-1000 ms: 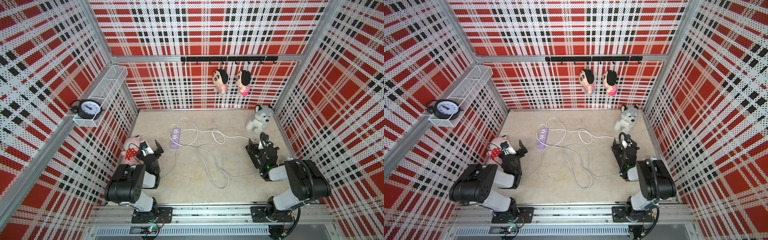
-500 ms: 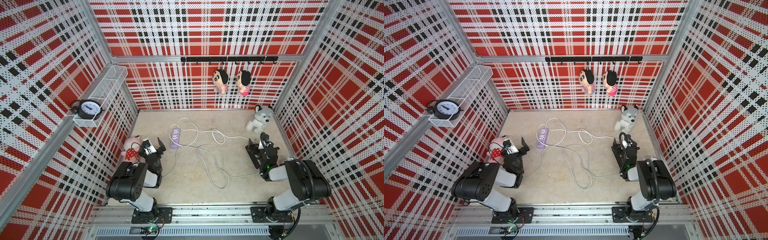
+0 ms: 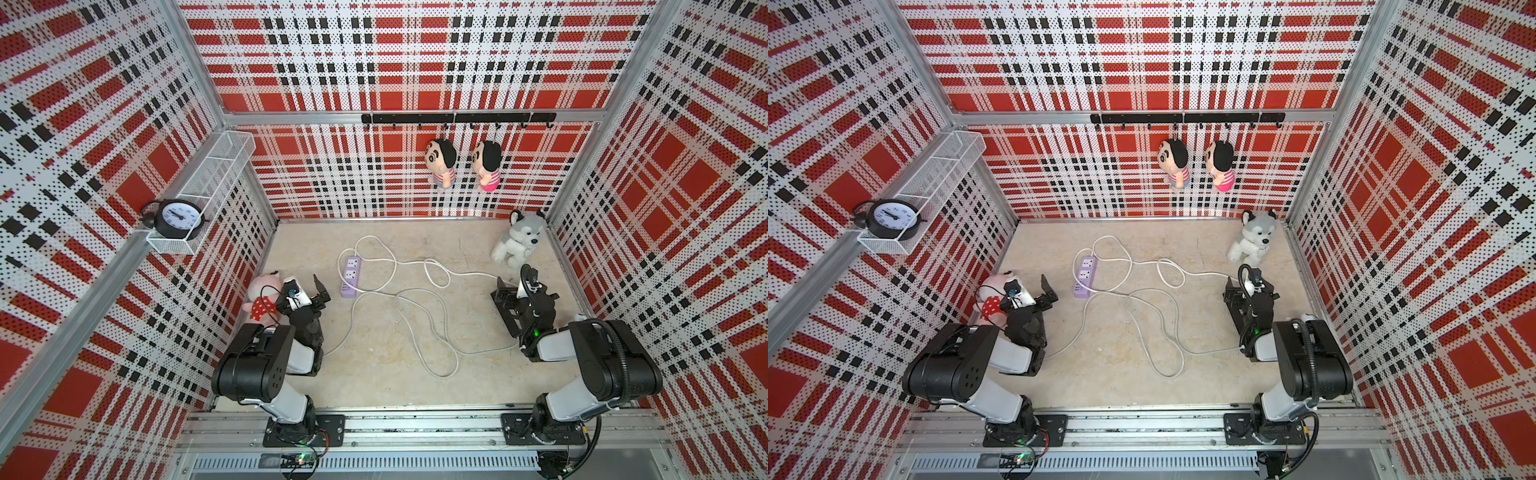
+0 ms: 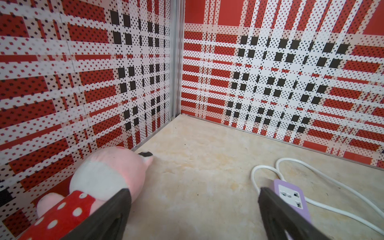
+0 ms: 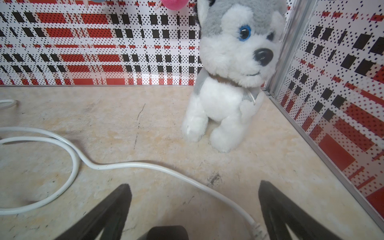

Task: Unwrap the cord wrapped around the power strip
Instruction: Reset both arms

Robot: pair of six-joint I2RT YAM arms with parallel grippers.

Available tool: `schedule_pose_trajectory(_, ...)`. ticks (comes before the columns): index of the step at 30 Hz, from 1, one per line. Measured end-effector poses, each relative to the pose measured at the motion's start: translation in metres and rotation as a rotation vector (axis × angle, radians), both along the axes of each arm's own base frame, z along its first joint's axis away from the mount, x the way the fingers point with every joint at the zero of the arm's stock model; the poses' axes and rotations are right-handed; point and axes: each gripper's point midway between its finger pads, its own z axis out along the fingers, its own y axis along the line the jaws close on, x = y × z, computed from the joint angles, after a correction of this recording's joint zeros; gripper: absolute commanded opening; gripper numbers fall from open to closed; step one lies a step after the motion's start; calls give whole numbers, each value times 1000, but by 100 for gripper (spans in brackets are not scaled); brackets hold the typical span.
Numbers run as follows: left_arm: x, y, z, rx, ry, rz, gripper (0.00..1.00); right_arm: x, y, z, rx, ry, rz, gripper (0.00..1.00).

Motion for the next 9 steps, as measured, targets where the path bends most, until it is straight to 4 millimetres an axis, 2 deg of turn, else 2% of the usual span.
schedule_pose_trajectory(9, 1, 0, 0, -6, -4, -8, 98, 1, 1, 1, 1, -3, 3, 100)
